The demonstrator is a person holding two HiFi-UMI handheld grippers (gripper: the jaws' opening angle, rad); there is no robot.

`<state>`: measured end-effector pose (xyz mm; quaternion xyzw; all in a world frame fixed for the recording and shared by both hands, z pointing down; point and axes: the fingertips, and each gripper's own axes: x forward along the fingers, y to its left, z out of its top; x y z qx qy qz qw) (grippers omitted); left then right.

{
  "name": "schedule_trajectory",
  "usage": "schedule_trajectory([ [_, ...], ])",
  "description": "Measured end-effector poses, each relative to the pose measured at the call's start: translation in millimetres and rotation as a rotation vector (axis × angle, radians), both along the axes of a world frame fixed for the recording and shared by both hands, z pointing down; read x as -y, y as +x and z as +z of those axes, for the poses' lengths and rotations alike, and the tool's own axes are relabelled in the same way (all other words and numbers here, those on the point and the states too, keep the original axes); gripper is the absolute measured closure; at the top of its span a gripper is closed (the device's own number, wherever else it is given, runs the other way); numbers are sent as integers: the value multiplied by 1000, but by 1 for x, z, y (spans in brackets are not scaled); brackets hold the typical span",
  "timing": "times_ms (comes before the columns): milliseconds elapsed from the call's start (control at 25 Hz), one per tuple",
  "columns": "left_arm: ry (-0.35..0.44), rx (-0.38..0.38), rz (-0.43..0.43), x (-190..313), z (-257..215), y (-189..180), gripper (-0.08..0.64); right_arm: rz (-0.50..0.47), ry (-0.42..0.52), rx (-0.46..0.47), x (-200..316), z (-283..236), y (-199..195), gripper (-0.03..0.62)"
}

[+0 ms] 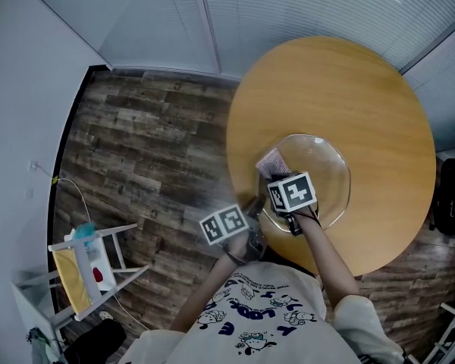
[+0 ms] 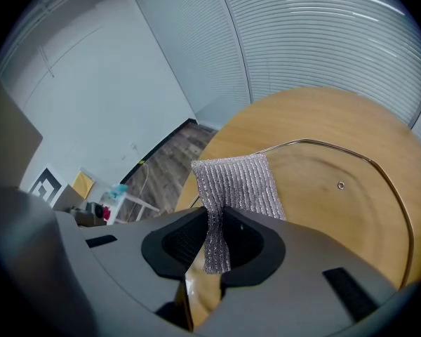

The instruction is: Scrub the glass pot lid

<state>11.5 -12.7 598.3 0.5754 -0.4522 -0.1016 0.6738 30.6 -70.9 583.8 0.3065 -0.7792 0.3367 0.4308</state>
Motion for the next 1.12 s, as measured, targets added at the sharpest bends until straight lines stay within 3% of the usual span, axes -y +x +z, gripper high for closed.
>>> schedule_trajectory([
  [1120,2,-4,0,1,-1,2,489,174,135,-61,45,3,39,517],
])
